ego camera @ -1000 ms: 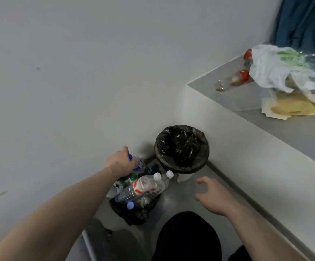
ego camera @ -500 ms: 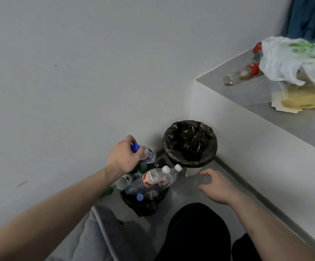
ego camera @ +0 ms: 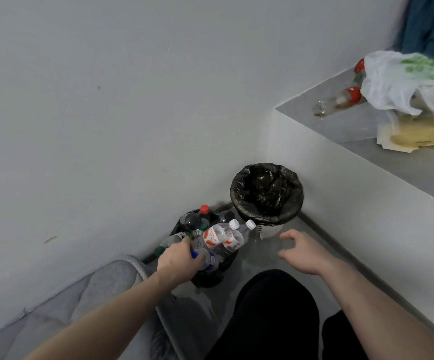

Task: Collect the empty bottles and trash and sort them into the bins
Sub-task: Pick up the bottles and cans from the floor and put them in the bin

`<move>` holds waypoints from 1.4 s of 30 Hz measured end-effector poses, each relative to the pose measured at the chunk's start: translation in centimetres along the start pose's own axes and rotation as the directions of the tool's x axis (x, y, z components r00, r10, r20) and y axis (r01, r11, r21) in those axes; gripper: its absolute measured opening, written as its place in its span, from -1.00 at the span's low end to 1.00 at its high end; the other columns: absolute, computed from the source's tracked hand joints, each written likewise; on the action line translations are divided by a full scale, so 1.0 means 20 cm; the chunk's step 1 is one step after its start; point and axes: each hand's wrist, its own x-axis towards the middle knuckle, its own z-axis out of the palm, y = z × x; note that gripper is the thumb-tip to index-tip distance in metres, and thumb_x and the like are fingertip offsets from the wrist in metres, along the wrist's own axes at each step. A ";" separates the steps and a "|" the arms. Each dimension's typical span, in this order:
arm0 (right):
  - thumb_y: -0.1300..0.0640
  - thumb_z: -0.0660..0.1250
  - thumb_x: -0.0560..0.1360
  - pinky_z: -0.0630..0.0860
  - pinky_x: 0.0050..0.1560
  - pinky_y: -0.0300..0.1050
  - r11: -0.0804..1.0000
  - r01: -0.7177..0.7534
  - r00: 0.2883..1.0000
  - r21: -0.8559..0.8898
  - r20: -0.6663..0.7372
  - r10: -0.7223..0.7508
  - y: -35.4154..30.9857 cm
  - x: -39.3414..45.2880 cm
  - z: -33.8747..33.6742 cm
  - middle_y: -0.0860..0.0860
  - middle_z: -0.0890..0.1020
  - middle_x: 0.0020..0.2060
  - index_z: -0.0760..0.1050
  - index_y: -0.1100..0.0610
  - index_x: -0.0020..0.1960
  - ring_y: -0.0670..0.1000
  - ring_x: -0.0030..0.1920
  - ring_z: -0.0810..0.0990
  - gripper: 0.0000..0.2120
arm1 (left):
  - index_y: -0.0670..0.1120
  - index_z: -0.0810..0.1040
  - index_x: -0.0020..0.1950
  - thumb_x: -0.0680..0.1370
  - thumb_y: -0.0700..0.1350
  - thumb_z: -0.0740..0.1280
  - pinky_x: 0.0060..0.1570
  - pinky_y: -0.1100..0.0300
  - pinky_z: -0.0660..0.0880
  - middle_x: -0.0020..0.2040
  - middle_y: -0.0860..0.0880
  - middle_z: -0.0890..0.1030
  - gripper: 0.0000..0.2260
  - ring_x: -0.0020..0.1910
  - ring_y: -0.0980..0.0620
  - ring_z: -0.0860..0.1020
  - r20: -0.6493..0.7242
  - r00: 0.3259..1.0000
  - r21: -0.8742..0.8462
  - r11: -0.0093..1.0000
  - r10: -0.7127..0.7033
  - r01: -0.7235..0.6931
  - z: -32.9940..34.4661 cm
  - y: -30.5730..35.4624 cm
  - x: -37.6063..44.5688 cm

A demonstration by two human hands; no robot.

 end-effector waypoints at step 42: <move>0.02 0.40 0.49 0.37 0.21 -0.16 1.000 -0.007 0.998 -0.021 0.068 0.009 0.01 0.02 0.00 0.03 0.39 0.45 0.40 -0.02 0.44 0.04 0.39 0.44 -0.47 | 0.04 0.34 0.37 0.40 0.33 0.47 -0.06 0.08 0.65 0.26 0.01 0.52 -0.32 0.05 0.04 0.58 -0.025 0.989 -0.292 0.947 -0.149 0.135 0.17 0.02 0.03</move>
